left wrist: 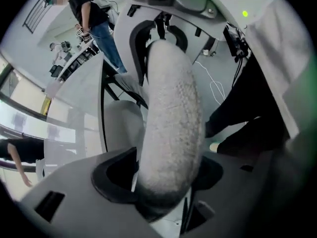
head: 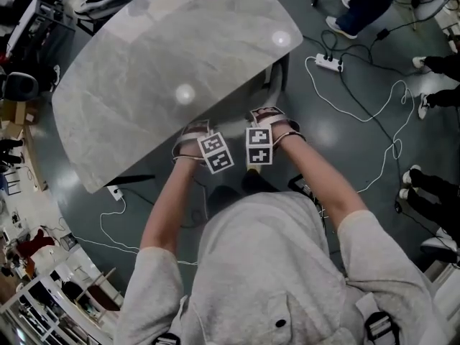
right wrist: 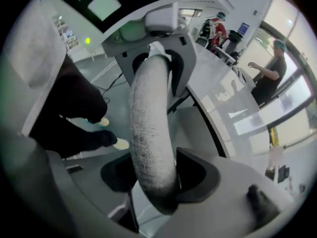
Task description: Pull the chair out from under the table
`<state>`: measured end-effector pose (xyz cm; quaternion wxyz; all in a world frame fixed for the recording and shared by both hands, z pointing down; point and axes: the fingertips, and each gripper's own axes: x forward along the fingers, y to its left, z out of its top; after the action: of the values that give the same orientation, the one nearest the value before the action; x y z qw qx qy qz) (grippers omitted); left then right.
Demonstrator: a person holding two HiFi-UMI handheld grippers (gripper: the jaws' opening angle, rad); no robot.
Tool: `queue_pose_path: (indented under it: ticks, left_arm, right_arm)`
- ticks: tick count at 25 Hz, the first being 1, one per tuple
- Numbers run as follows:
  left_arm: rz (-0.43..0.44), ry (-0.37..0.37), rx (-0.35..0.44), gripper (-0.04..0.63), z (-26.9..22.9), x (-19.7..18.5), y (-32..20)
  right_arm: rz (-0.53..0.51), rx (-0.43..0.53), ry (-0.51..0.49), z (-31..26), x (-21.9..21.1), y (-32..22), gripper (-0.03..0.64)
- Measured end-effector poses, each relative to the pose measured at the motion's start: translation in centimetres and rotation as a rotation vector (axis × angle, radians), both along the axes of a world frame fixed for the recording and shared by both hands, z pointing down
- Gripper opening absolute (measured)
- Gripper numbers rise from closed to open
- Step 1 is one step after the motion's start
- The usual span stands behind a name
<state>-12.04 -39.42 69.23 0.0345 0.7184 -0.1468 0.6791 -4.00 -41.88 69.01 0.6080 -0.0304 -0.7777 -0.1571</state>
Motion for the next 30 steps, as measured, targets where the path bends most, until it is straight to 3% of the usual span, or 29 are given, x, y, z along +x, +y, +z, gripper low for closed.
queue_pose_path:
  ticks: [2,4,7,16,22,30]
  left_arm:
    - [0.042,-0.047,-0.006,0.26,0.8,-0.1,0.2]
    - [0.104,-0.082,0.013,0.193,1.1,0.0,0.2]
    - [0.163,-0.065,0.027,0.144,1.2,0.3,0.1]
    - [0.236,0.016,-0.002,0.132,1.0,1.1,0.4]
    - [0.239,0.048,0.016,0.118,1.0,1.3,0.5]
    - [0.226,0.045,-0.031,0.117,1.2,1.5,1.1]
  right_arm:
    - [-0.078,0.107,0.074,1.5,0.4,-0.2,0.198]
    - [-0.082,0.157,0.078,2.1,0.3,-0.5,0.187]
    - [-0.081,0.125,0.068,2.3,0.2,-0.6,0.18]
    - [-0.176,0.065,0.068,2.4,0.0,0.1,0.128]
    - [-0.19,0.033,0.085,2.7,0.1,0.6,0.12]
    - [-0.208,0.022,0.093,2.9,0.5,0.8,0.115]
